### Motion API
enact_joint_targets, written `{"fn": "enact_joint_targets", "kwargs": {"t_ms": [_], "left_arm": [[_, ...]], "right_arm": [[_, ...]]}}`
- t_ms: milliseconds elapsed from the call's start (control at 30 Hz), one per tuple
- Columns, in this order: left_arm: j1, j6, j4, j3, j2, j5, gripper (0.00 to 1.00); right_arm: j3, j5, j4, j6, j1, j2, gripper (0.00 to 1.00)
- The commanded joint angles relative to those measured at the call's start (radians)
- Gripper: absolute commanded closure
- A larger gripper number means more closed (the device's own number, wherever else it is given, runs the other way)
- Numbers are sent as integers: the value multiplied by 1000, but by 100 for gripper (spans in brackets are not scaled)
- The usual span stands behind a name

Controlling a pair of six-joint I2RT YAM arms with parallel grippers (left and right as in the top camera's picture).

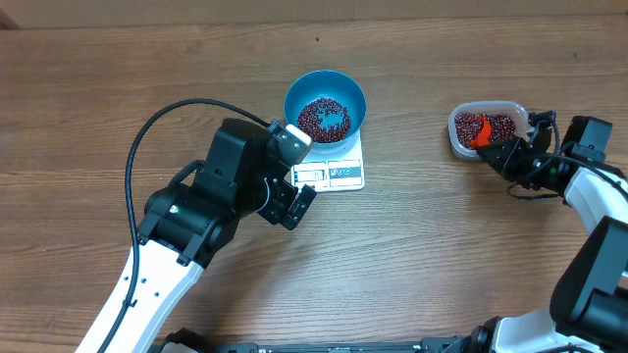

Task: Scoop item into bowl and weigh 150g on scale
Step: 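Drag the red scoop through the beans with the right gripper to fill it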

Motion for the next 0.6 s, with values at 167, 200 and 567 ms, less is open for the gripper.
{"fn": "enact_joint_targets", "kwargs": {"t_ms": [167,200,567], "left_arm": [[3,19,1,-1,0,0,0],[3,19,1,-1,0,0,0],[3,19,1,-1,0,0,0]], "right_arm": [[-6,-140,29,40,-21,25,96],[-6,-153,30,40,-30,25,96],[-6,-241,27,39,-120,28,96]]}}
